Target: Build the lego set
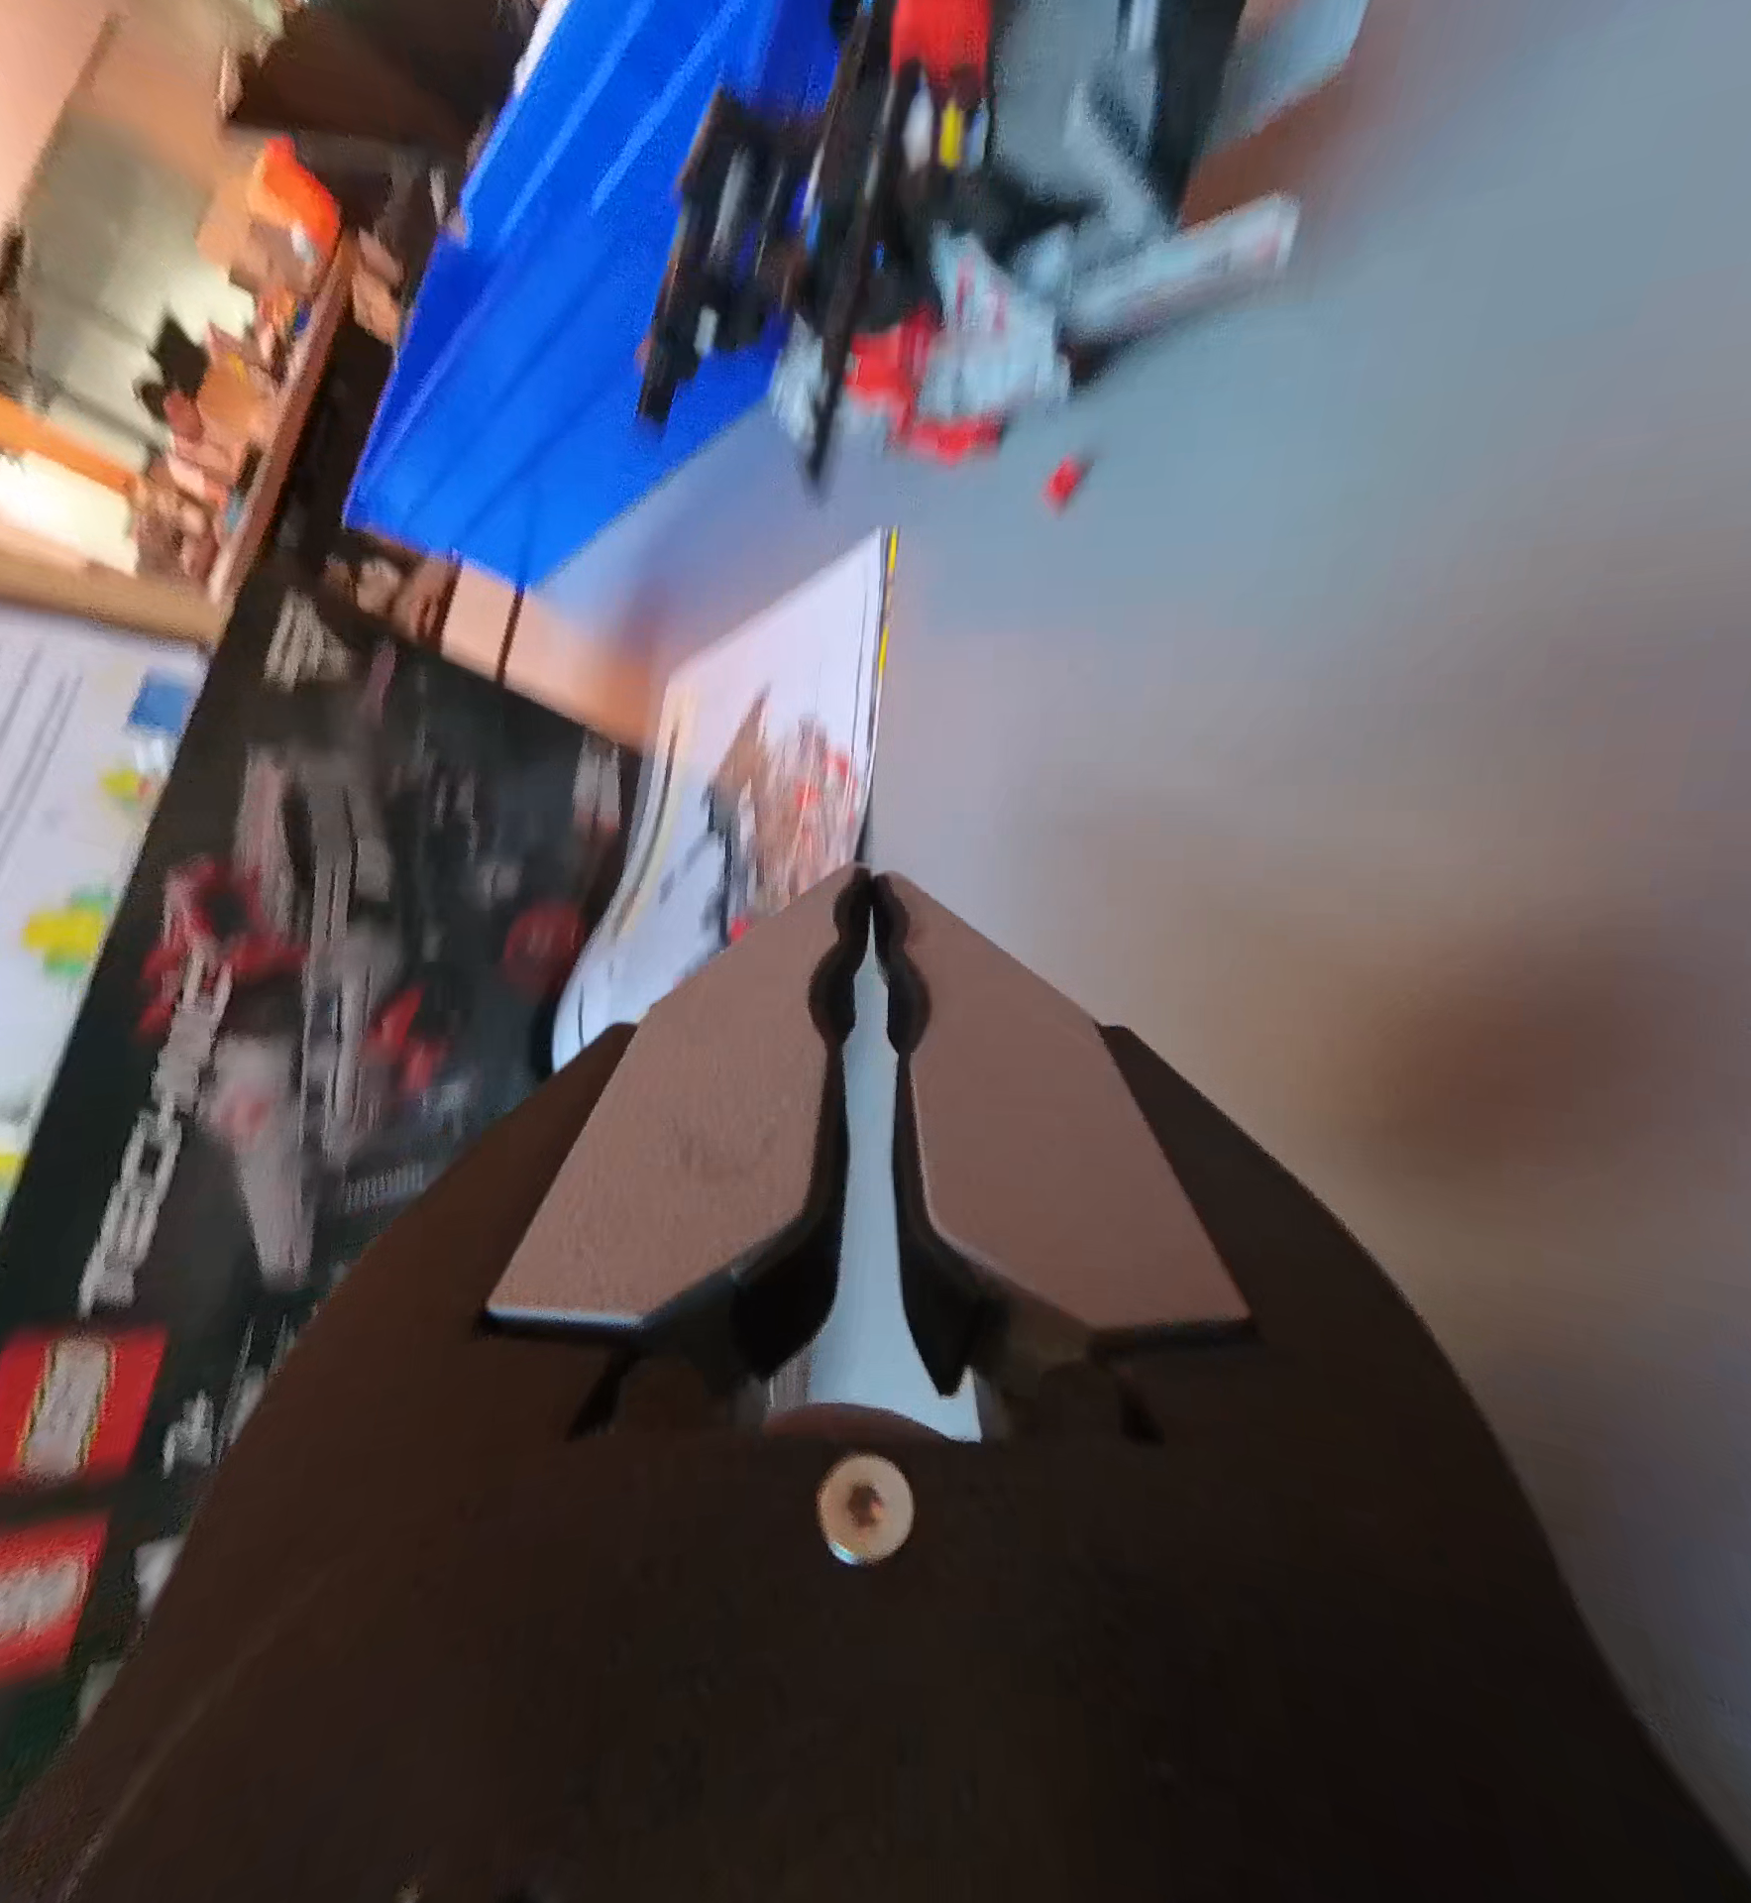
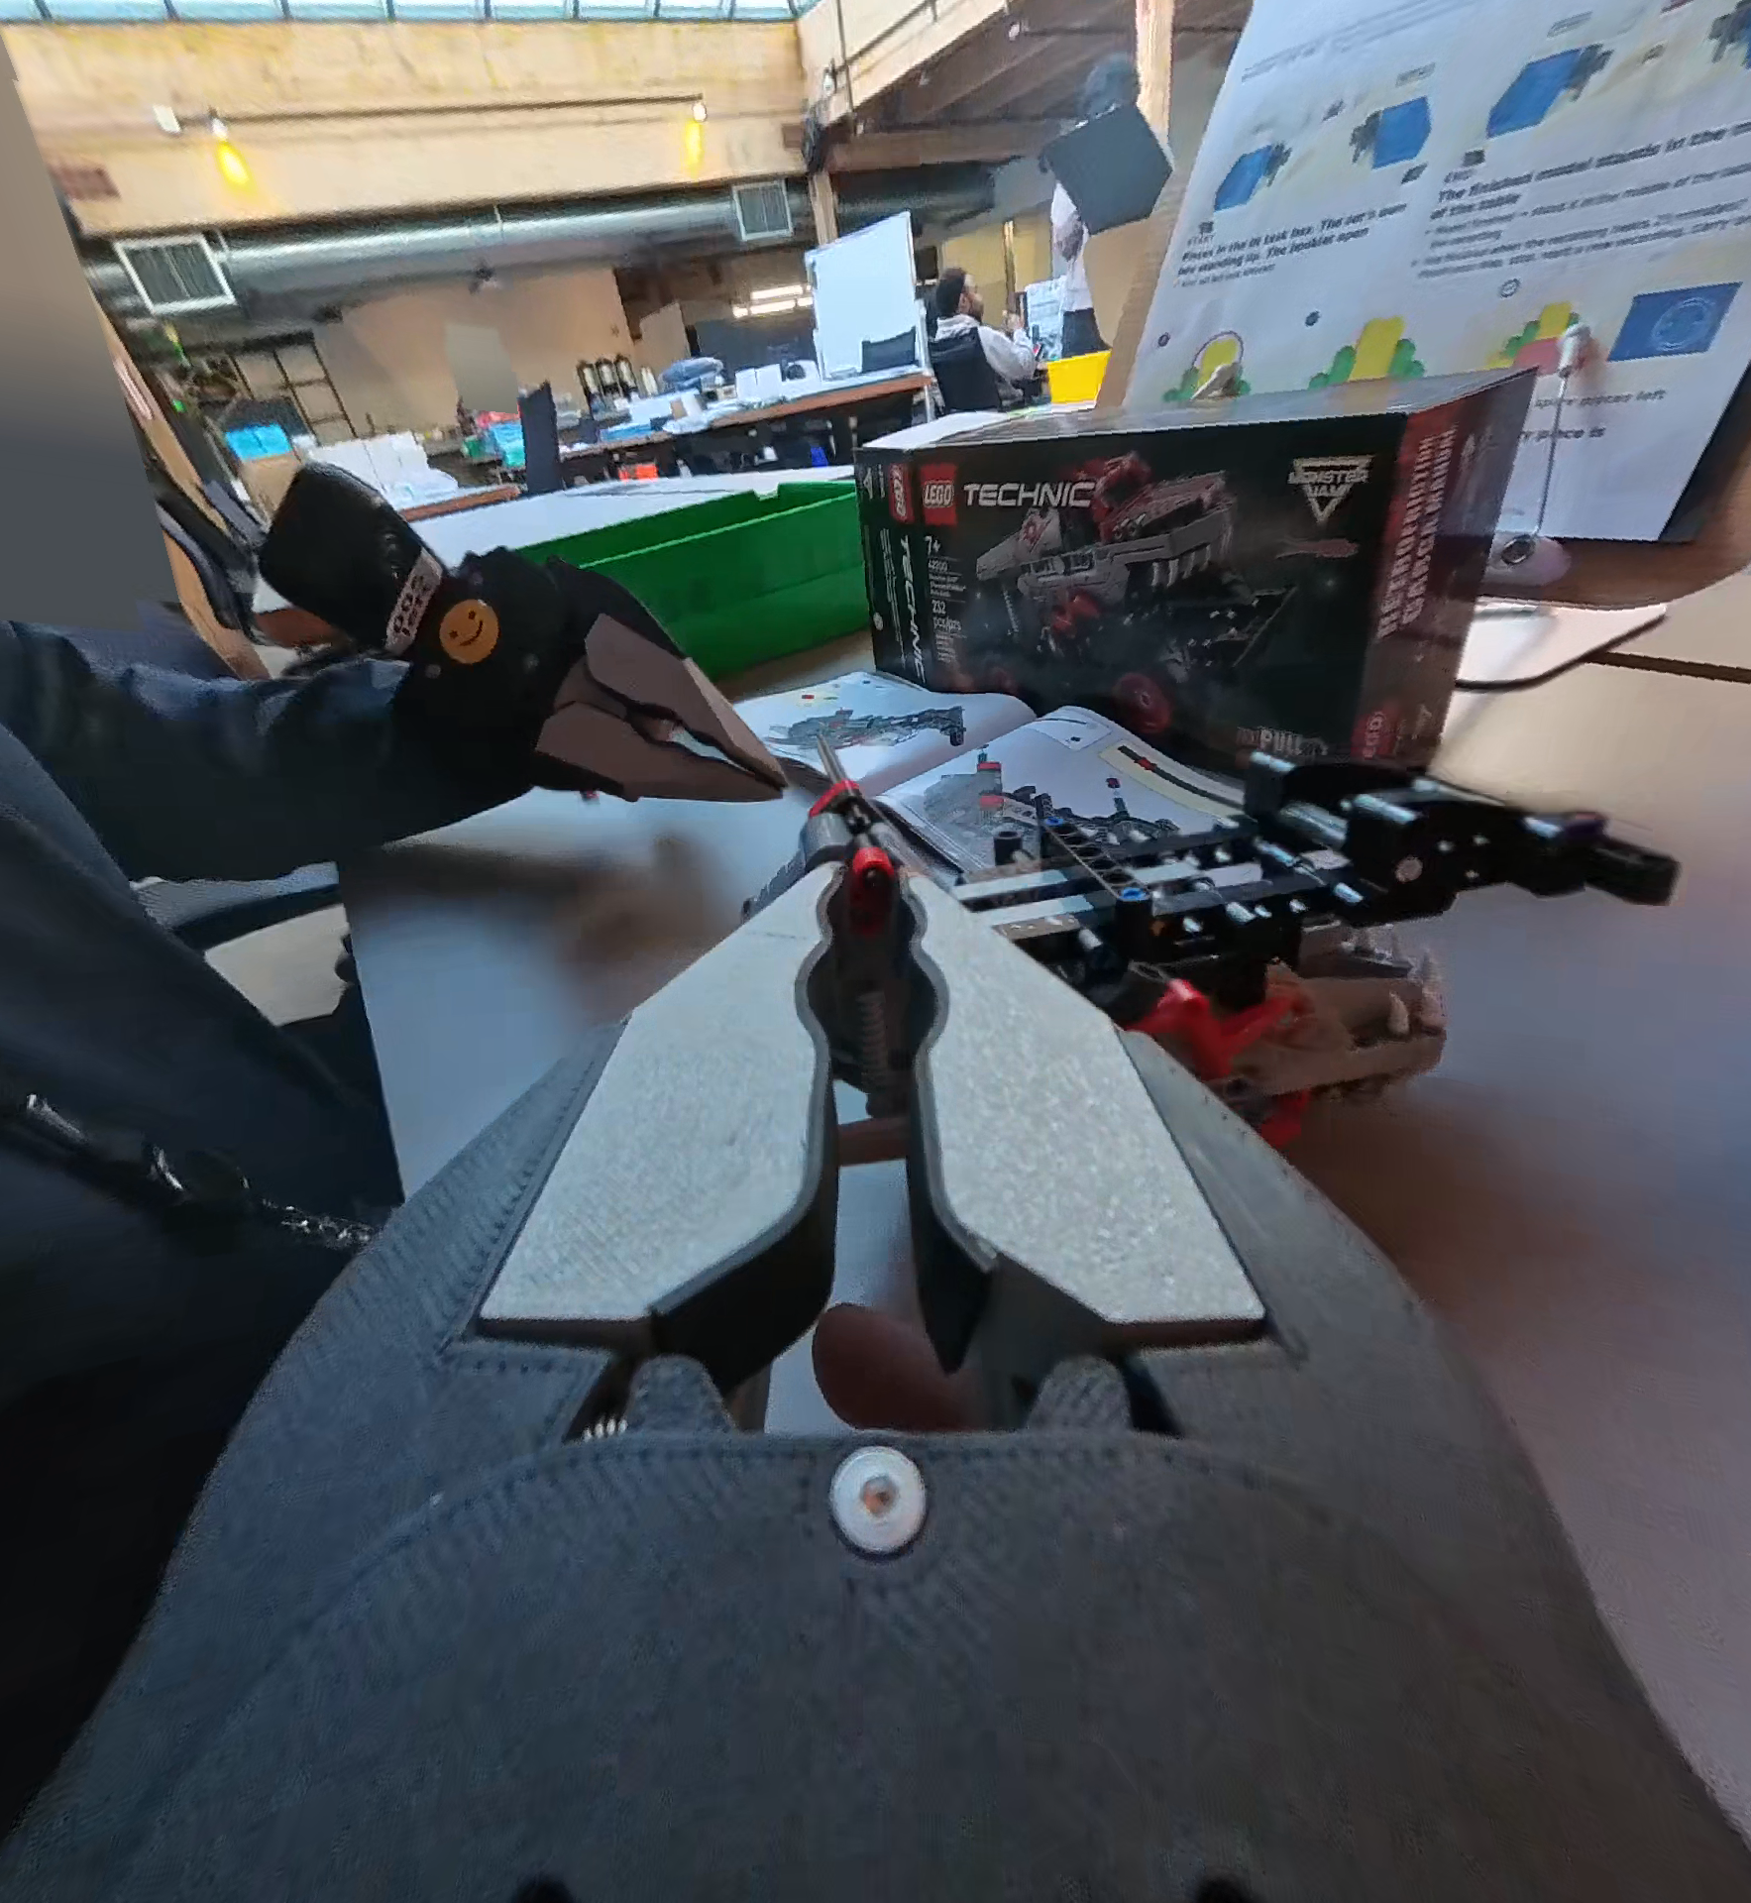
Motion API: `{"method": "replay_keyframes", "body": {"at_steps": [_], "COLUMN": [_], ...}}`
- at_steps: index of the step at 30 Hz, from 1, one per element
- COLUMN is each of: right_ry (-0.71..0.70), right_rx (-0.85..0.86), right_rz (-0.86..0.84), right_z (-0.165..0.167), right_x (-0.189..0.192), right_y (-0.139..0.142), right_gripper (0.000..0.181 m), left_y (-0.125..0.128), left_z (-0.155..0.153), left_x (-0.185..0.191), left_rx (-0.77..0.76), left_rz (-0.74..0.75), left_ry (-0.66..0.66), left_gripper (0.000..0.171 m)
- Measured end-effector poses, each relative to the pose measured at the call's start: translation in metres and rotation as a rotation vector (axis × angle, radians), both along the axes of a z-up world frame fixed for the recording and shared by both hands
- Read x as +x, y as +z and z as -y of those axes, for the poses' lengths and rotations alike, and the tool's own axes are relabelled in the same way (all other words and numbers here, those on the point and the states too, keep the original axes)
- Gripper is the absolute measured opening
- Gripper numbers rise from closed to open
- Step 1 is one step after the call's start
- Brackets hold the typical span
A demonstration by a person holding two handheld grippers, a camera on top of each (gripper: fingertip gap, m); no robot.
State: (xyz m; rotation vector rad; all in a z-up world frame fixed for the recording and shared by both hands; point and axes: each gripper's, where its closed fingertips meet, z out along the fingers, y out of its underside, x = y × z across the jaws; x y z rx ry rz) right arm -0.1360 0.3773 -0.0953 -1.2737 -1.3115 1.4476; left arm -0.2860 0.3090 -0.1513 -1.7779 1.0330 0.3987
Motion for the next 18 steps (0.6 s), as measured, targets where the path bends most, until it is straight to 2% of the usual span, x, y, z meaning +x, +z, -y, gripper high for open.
{"method": "replay_keyframes", "body": {"at_steps": [4,7,9,10,12,14,15,18], "right_ry": [0.017,0.051,0.063,0.069,0.077,0.082,0.083,0.082], "right_rx": [-0.007,-0.026,-0.043,-0.045,-0.04,-0.041,-0.039,-0.009], "right_rz": [0.005,0.013,0.011,0.013,0.017,0.02,0.022,0.035], "right_z": [0.002,0.005,0.005,0.006,0.009,0.01,0.011,0.014], "right_x": [0.001,0.0,-0.001,-0.002,-0.002,-0.002,-0.002,-0.002], "right_y": [-0.001,-0.001,-0.001,-0.001,-0.001,-0.002,-0.002,-0.004], "right_gripper": [0.003,0.003,0.003,0.003,0.003,0.003,0.004,0.003], "left_y": [-0.002,0.029,0.046,0.044,0.036,0.026,0.022,0.02], "left_z": [0.015,0.013,0.001,-0.008,-0.028,-0.039,-0.041,-0.036], "left_x": [-0.002,0.034,0.06,0.067,0.071,0.075,0.076,0.076], "left_rx": [-0.034,0.006,-0.002,-0.033,-0.062,-0.082,-0.089,-0.097], "left_rz": [0.033,0.122,0.13,0.098,0.023,-0.01,-0.023,-0.017], "left_ry": [0.013,-0.083,-0.142,-0.143,-0.138,-0.161,-0.167,-0.175], "left_gripper": [0.0,0.01,0.016,0.029,0.033,0.024,0.002,0.001]}}
